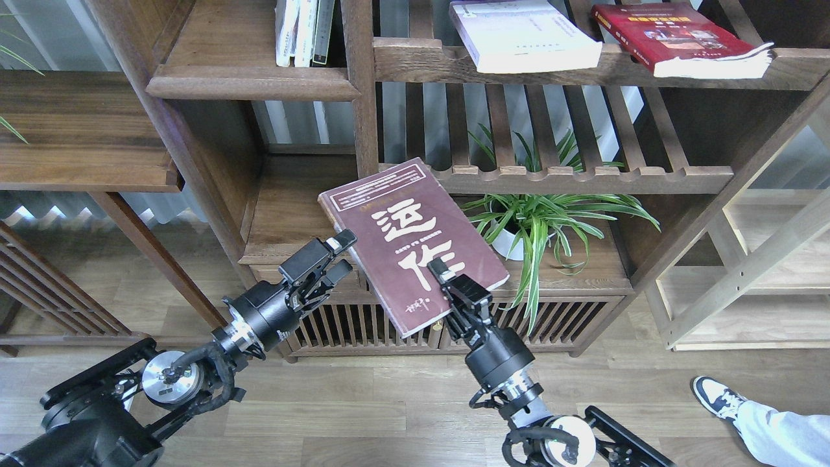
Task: Organize books on shelf
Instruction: 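Bring the left gripper to the book's edge nearest it and grasp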
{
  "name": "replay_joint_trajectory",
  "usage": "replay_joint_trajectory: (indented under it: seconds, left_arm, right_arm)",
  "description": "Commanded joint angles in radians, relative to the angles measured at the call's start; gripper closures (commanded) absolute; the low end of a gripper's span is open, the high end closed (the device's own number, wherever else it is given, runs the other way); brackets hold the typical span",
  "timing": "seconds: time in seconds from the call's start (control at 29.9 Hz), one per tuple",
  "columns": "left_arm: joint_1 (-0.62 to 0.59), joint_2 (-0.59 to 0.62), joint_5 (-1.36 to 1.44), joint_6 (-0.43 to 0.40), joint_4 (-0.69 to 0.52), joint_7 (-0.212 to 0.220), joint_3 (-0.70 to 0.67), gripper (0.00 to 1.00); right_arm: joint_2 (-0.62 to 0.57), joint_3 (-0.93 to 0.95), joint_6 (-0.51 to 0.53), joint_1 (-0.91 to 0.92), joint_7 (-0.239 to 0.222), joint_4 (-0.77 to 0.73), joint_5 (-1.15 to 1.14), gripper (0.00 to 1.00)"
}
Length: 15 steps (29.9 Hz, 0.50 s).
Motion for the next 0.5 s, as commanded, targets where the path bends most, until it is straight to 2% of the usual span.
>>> replay_joint_trajectory:
  seconds: [0.0,0.47]
  left_arm:
    - [-0.001,0.001,0.0,0.0,-0.001,0.001,0.0,0.01]
    - [-0.009,-0.001,0.005,0.0,-0.006,0.003,0.003,0.01]
  right_arm:
    - [0.006,-0.024,0.0,-0.002,-0.01,0.0,-0.01,0.96]
    - [0.006,-0.024,0.0,-0.002,-0.024,-0.008,-0.019,0.96]
